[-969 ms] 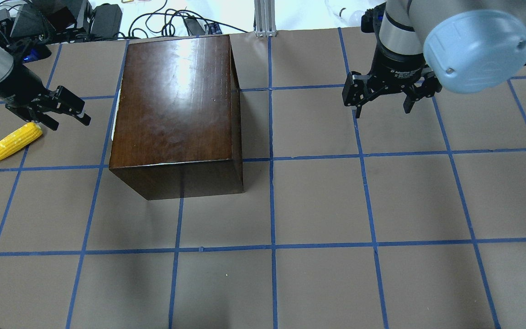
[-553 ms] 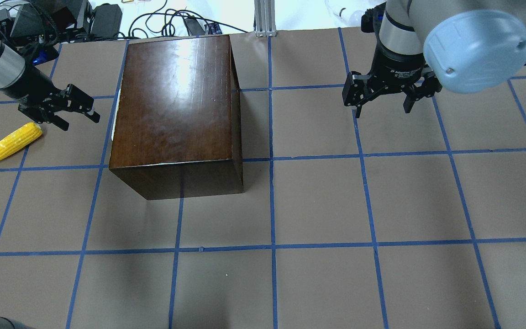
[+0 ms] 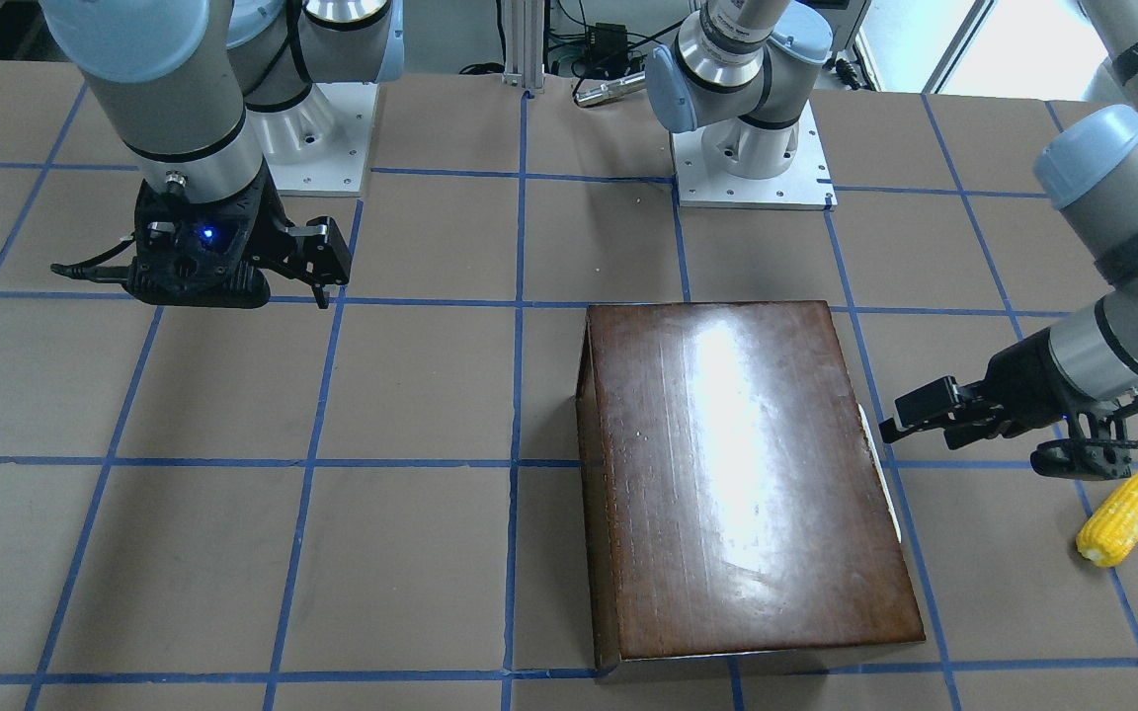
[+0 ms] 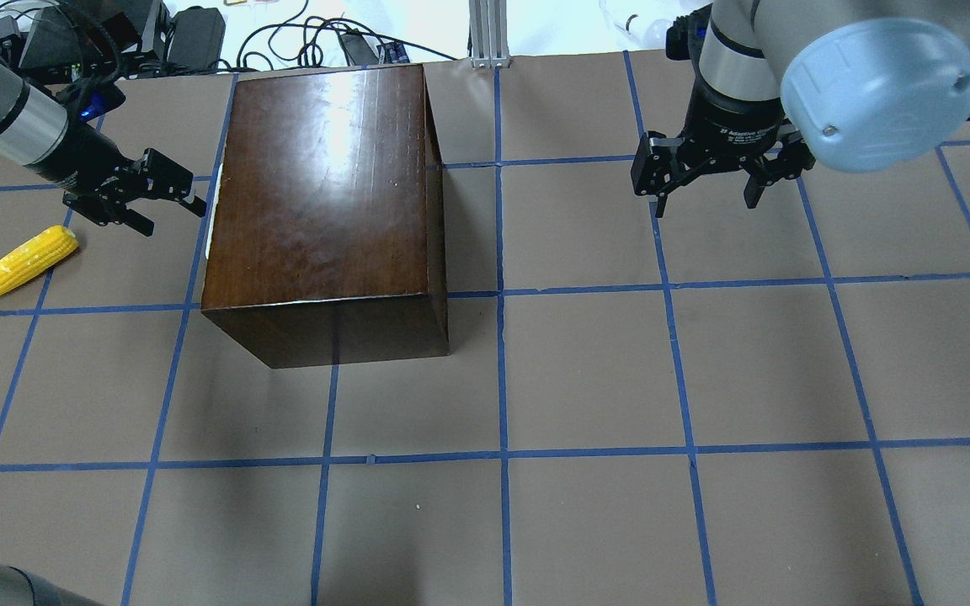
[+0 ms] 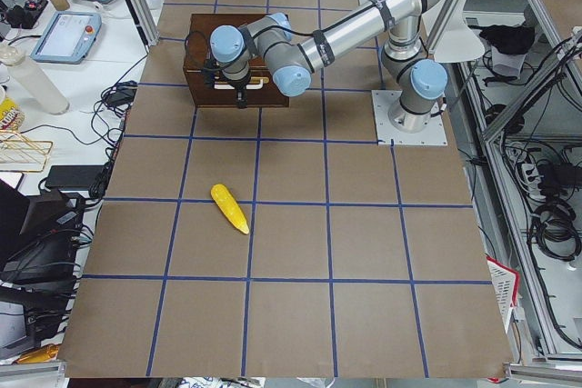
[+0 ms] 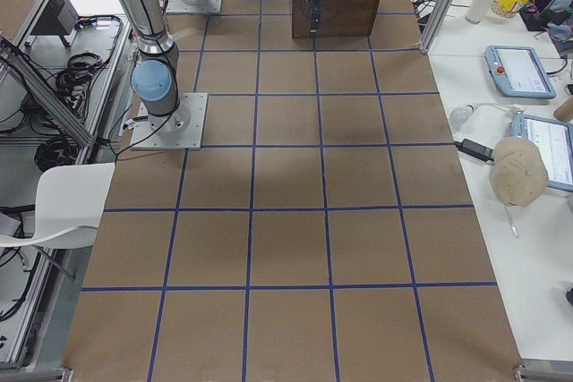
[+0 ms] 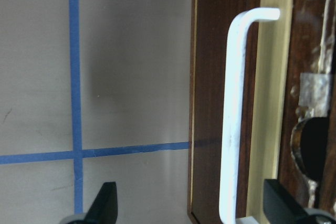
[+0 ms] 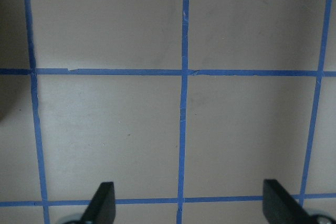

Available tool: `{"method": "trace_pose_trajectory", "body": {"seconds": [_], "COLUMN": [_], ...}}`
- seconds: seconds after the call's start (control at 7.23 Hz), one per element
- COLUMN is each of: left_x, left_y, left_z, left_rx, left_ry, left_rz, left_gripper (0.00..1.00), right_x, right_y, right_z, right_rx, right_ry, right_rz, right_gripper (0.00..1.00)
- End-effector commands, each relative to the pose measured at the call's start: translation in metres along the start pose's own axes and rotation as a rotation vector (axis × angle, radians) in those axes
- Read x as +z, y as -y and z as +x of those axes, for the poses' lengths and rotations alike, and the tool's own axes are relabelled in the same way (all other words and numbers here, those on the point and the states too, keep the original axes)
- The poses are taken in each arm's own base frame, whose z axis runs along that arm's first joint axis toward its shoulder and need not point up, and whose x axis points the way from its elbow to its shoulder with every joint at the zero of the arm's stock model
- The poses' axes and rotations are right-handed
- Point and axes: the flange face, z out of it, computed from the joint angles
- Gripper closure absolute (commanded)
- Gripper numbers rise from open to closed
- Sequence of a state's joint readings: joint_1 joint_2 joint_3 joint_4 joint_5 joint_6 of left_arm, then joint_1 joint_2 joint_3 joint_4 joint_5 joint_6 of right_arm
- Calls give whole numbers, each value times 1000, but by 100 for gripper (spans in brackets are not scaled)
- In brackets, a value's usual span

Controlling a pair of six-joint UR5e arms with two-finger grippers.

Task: Open drawer and put corn inside
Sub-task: 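Align the left gripper with the white handle and close on it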

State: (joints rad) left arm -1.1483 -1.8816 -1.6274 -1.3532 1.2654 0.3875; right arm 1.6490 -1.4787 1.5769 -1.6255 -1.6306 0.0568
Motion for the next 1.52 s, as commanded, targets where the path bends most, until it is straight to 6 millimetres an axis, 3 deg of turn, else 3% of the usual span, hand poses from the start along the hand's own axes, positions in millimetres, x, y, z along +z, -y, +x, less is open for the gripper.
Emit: {"method": "trace_pose_trajectory", "body": {"seconds": [0.0,0.69,1.38], "left_x": [17,33,34], "left_y": [2,6,10], "left_z": [-4,1,-2], "left_rx": [9,-21,-7], "left_ry": [7,-1,8], "left_rz": [27,1,4], "left_gripper": [3,2,1], "right_x": [0,1,0], "right_y": [0,0,0], "right_z": [0,0,0], "right_rx": [0,0,0], "right_ry": [0,0,0], "right_rz": [-1,-3,-1], "right_gripper": [0,0,0]}}
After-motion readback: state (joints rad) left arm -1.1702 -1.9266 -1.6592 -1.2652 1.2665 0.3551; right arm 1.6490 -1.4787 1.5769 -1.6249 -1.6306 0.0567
